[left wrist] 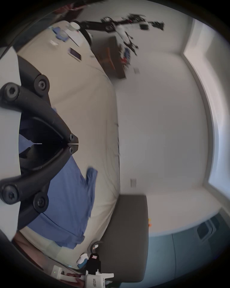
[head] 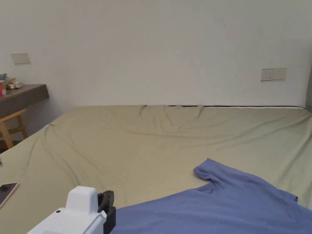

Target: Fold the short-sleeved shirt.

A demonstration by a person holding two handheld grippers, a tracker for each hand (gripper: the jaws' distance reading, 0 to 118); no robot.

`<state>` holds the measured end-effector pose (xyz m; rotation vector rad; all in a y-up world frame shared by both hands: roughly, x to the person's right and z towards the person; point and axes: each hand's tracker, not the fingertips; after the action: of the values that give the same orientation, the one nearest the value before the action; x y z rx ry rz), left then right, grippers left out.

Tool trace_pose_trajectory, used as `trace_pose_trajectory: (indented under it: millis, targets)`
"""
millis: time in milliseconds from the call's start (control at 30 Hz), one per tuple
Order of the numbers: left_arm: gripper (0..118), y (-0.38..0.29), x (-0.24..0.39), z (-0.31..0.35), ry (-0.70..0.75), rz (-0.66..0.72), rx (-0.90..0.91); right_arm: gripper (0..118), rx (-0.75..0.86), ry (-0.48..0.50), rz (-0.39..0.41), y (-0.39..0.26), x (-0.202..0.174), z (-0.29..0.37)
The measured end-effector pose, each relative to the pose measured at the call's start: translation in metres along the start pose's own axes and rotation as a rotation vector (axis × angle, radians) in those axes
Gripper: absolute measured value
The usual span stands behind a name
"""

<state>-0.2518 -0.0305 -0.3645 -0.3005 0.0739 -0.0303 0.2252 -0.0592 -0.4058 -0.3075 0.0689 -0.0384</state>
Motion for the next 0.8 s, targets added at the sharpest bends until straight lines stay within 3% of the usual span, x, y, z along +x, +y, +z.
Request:
trace_pose_trajectory:
  millis: [100,167,233,333,467,733,767,800]
  targets:
    - [0,-0.036,-0.045,0.012,0.086,0.047,-0.005,0,-0.007,-0.004,0.055,0.001,-0.029,-0.007]
    - [0,-0.059,-0.064,0.013,0.128,0.113,-0.125,0,-0.013,0.002,0.062,0.000,-0.046,-0.011]
    - [0,-0.060,-0.080,0.009,0.075,0.185,-0.116,0,-0.017,0.038,0.074,0.000,-0.059,-0.015]
    - [0,-0.059,-0.082,0.014,0.109,0.129,-0.080,0,-0.012,0.096,0.145,-0.002,-0.079,-0.016]
    - [0,-0.059,-0.072,0.004,0.022,0.162,-0.165,0,-0.024,0.141,0.198,-0.005,-0.096,-0.008]
    - [0,-0.044,-0.071,-0.124,-0.065,0.088,-0.240,0,-0.022,0.160,0.210,0.002,-0.091,0.003]
    - [2,-0.043,-0.072,-0.146,-0.074,0.083,-0.263,0,-0.025,0.150,0.201,0.002,-0.087,0.001]
    - [17,-0.044,-0.071,-0.161,-0.092,0.083,-0.305,0,-0.030,0.142,0.191,0.002,-0.083,0.001]
